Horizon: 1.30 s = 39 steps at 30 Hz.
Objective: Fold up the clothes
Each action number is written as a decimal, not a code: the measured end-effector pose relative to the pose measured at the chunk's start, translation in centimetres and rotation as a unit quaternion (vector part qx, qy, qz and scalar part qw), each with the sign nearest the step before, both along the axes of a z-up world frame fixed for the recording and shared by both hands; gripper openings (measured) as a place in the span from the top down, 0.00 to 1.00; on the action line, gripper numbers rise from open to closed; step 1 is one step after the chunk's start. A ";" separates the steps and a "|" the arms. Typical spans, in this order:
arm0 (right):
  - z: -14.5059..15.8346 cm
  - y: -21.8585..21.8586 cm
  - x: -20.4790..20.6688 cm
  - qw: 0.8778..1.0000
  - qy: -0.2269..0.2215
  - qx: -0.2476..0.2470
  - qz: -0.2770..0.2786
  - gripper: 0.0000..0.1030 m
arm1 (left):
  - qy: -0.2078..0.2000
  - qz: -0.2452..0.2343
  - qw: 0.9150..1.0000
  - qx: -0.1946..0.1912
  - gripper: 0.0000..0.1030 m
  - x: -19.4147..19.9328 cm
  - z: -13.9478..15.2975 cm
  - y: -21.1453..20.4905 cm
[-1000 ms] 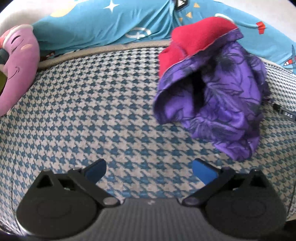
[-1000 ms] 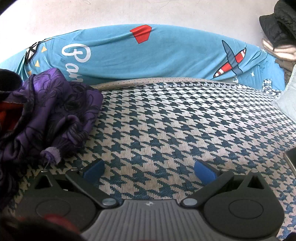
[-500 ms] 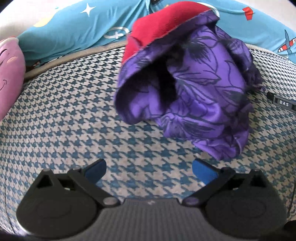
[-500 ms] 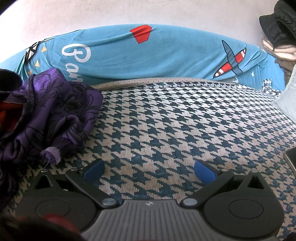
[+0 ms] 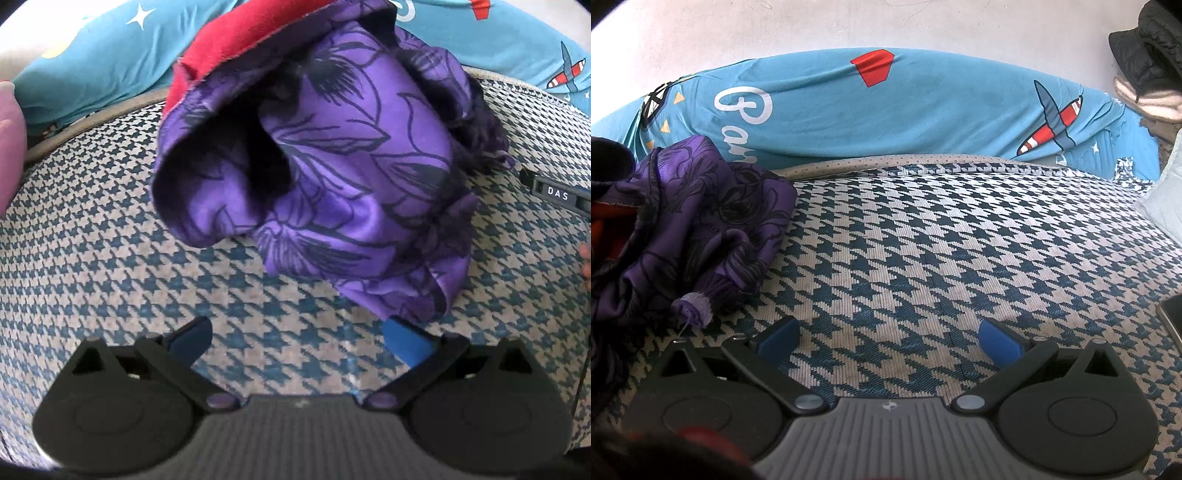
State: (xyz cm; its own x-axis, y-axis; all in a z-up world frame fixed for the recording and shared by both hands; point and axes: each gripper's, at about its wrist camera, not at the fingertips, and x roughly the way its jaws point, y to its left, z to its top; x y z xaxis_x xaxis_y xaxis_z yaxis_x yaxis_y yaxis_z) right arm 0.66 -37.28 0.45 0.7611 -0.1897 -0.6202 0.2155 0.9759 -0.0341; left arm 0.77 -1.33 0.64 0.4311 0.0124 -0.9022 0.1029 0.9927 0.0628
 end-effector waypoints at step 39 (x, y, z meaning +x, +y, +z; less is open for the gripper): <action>3.3 5.2 -3.9 0.994 0.079 -0.011 0.076 0.00 | -0.050 0.002 0.999 0.018 0.00 -2.8 0.4 2.9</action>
